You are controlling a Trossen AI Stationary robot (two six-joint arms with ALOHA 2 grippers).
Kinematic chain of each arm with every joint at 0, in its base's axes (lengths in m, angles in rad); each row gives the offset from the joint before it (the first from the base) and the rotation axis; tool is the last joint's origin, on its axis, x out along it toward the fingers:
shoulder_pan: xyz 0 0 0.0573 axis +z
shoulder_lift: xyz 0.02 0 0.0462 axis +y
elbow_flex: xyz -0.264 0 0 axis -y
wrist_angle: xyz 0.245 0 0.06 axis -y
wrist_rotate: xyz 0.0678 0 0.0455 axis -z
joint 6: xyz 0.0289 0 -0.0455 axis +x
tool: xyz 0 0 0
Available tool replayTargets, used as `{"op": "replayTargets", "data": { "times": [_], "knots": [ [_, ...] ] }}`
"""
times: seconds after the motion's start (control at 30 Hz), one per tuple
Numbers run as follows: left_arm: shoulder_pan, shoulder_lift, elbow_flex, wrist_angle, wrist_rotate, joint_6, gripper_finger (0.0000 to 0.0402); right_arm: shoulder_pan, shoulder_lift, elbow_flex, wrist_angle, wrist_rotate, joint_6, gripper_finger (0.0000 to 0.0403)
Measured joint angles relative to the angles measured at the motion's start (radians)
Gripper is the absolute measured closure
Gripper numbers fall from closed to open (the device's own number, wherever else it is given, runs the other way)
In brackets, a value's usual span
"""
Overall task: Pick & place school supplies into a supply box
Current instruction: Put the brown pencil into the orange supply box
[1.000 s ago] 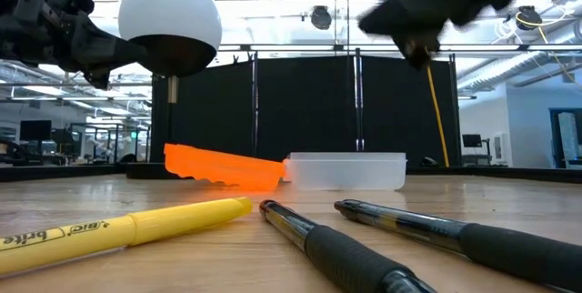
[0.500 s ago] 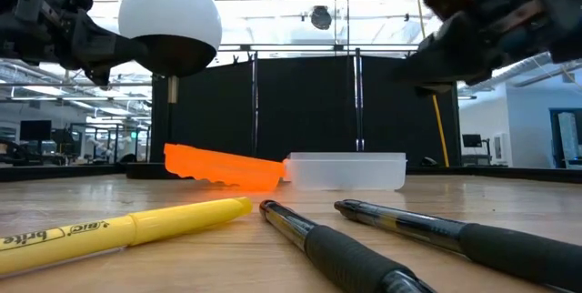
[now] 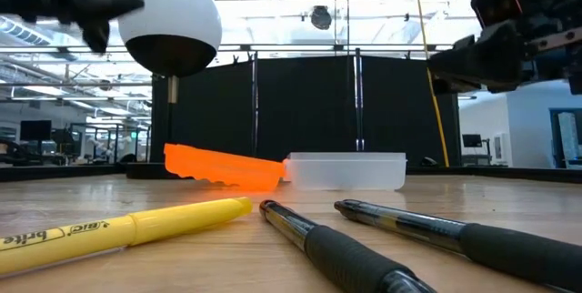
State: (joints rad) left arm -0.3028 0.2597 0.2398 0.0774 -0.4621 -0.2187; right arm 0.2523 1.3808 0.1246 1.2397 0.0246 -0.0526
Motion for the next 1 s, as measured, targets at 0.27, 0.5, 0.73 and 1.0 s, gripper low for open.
{"op": "replayTargets", "data": {
  "times": [0.27, 0.5, 0.73, 1.0],
  "knots": [
    [-0.203, 0.431, 0.513, -0.598, -0.461, -0.341, 0.0397, -0.030, -0.075, -0.102, 0.001, 0.000, -0.010, 0.0402],
    [-0.246, 0.924, 0.950, -1.272, -0.245, -1.053, 0.0398, -0.030, -0.115, -0.109, -0.016, 0.000, -0.096, 0.0402],
    [-0.276, 1.298, 1.162, -1.540, 0.196, -1.470, 0.0398, -0.030, -0.117, -0.110, -0.008, -0.002, -0.123, 0.0402],
    [-0.358, 1.502, 1.171, -1.430, 0.304, -1.573, 0.0383, -0.030, -0.117, -0.105, 0.045, -0.176, -0.174, 0.0403]
  ]
}}
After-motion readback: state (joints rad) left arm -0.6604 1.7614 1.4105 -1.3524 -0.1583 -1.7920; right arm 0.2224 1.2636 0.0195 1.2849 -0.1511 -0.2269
